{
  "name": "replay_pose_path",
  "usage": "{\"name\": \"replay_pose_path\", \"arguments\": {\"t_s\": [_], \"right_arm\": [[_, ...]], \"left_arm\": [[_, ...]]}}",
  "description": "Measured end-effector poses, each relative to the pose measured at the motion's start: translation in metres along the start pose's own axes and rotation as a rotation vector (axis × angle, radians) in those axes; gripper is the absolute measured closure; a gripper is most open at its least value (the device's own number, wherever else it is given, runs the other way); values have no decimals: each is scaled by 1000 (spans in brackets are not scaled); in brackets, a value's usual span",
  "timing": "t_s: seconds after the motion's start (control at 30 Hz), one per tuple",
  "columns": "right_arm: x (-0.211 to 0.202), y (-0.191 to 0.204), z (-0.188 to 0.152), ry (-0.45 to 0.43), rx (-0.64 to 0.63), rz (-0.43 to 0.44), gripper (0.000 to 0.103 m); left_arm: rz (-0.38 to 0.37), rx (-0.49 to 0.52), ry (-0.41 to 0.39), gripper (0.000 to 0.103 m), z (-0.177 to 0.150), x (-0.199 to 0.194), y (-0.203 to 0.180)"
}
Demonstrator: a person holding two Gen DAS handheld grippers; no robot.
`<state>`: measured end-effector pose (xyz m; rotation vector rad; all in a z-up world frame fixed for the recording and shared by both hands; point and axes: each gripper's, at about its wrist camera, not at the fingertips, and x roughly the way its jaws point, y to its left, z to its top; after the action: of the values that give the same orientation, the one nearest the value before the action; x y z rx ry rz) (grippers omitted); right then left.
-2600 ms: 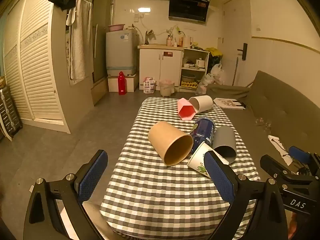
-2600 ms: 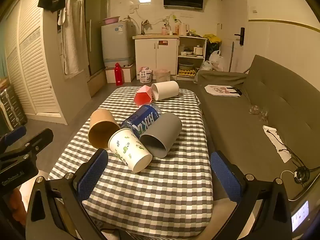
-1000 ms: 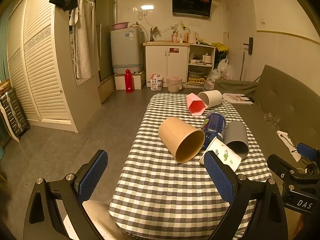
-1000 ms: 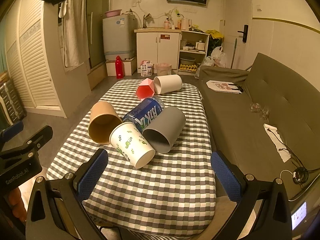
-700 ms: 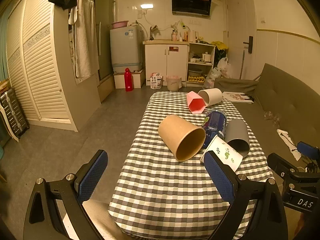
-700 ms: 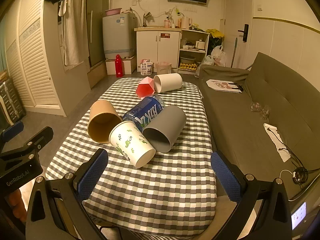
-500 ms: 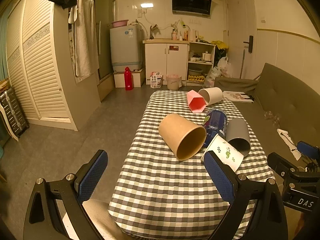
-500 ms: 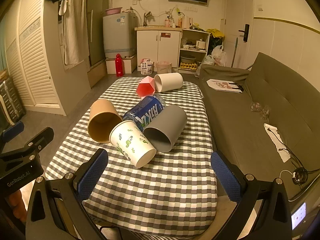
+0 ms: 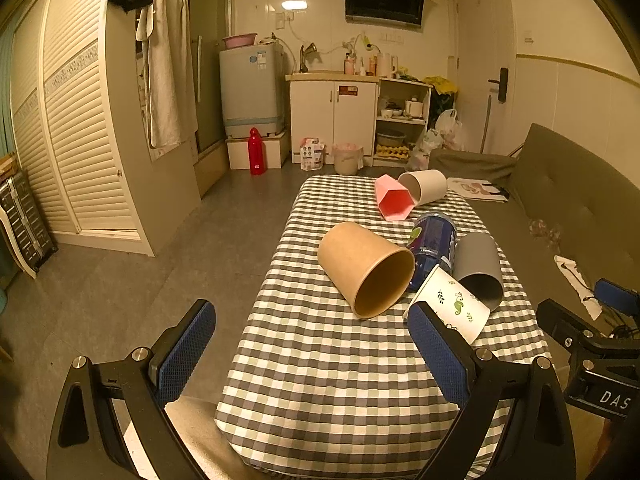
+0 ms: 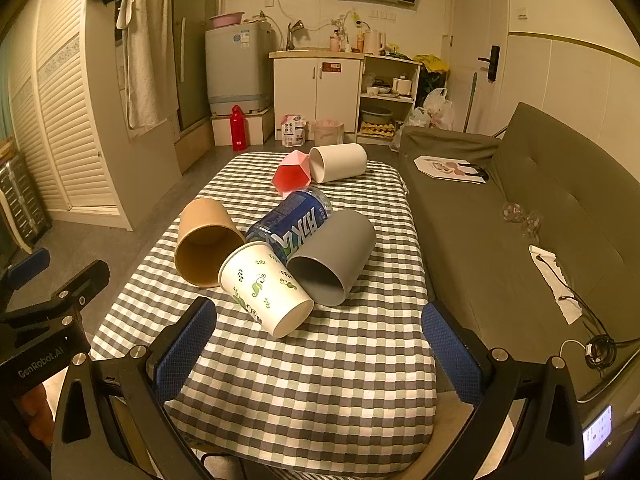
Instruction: Flip cup upside down
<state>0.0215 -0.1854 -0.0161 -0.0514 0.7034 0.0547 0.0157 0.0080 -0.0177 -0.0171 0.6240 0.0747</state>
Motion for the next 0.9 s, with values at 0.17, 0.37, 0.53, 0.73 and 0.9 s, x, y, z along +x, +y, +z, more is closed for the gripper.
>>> {"name": "replay_pose_path", "arguments": {"t_s": [0.17,0.37,0.53,0.73,0.9], "right_arm": [[2,0,3,8,1,-1,0],[7,0,15,19,4,7,0],[18,-1,38,34,3,29,0],[43,-3,83,39,3,5,0],[82,6,127,52,-22,0,0]], "left_arm": [[2,3,9,3,3,3,0],[-7,-3,19,3,10,11,2],[-13,-25,36,3,26,27,9],[-10,-38,41,4,51,54,17],[-17,-65,73,4,74,88,28]]}}
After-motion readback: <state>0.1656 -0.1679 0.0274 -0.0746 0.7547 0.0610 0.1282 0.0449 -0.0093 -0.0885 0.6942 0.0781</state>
